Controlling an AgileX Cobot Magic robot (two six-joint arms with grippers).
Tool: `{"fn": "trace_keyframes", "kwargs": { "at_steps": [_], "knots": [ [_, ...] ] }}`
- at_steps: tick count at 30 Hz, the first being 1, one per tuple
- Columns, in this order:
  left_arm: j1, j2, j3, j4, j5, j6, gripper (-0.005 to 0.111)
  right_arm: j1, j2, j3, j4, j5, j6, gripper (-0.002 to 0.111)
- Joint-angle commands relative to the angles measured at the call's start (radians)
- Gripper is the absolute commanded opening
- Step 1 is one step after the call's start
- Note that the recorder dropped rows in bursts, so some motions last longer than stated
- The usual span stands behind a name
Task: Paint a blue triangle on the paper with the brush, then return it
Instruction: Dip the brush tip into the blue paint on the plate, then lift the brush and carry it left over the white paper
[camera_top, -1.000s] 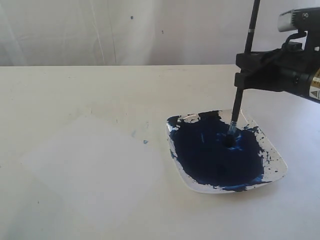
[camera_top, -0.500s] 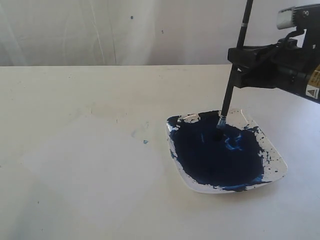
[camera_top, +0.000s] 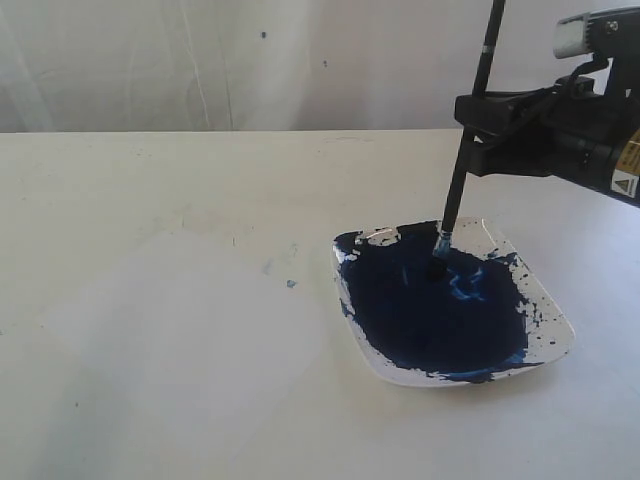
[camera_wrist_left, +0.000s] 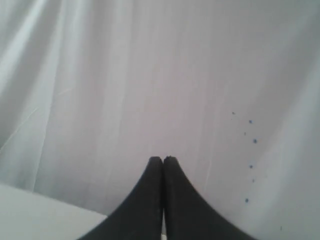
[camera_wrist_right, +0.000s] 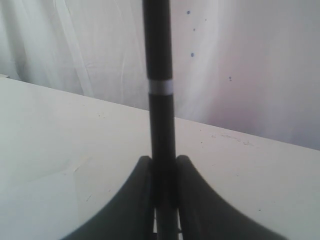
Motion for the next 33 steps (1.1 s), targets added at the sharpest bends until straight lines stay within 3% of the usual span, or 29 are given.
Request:
{"fn": "trace_keyframes", "kwargs": {
  "at_steps": [1, 9, 15, 18, 20, 23, 26, 28, 31, 33],
  "knots": [
    [-0.007, -0.002, -0.013, -0.457, -0.065, 0.021, 0.000, -0.007, 0.000, 0.002, 0.008, -0.018, -0.008, 0.000],
    [-0.007, 0.126, -0.125, -0.472, -0.035, 0.019, 0.000, -0.007, 0.000, 0.002, 0.007, -0.018, -0.004, 0.000],
    [-0.007, 0.411, -0.255, -0.470, -0.147, 0.086, 0.000, -0.007, 0.000, 0.002, 0.007, -0.018, -0.004, 0.000],
    [-0.007, 0.585, -0.345, -0.386, -0.119, 0.108, 0.000, -0.007, 0.000, 0.002, 0.009, -0.020, -0.004, 0.000],
    [-0.007, 0.694, -0.415, -0.247, 0.008, 0.146, 0.000, -0.007, 0.000, 0.002, 0.009, -0.026, -0.004, 0.000],
    [-0.012, 0.832, -0.557, 0.068, 0.519, 0.050, 0.000, -0.007, 0.000, 0.002, 0.009, -0.032, -0.004, 0.000],
    [-0.022, 0.991, -0.644, 0.213, 0.821, 0.032, 0.000, -0.007, 0.000, 0.002, 0.009, -0.032, -0.004, 0.000],
    [-0.026, 1.084, -0.687, 0.146, 0.998, 0.211, 0.000, -0.007, 0.000, 0.002, 0.009, -0.034, -0.004, 0.000],
    [-0.024, 1.243, -0.751, -0.295, 1.262, 0.787, 0.000, -0.007, 0.000, 0.002, 0.004, -0.040, -0.004, 0.000],
    [-0.022, 1.352, -0.778, -0.512, 1.331, 1.042, 0.000, -0.005, 0.000, 0.002, 0.000, -0.040, -0.004, 0.000]
  ]
}}
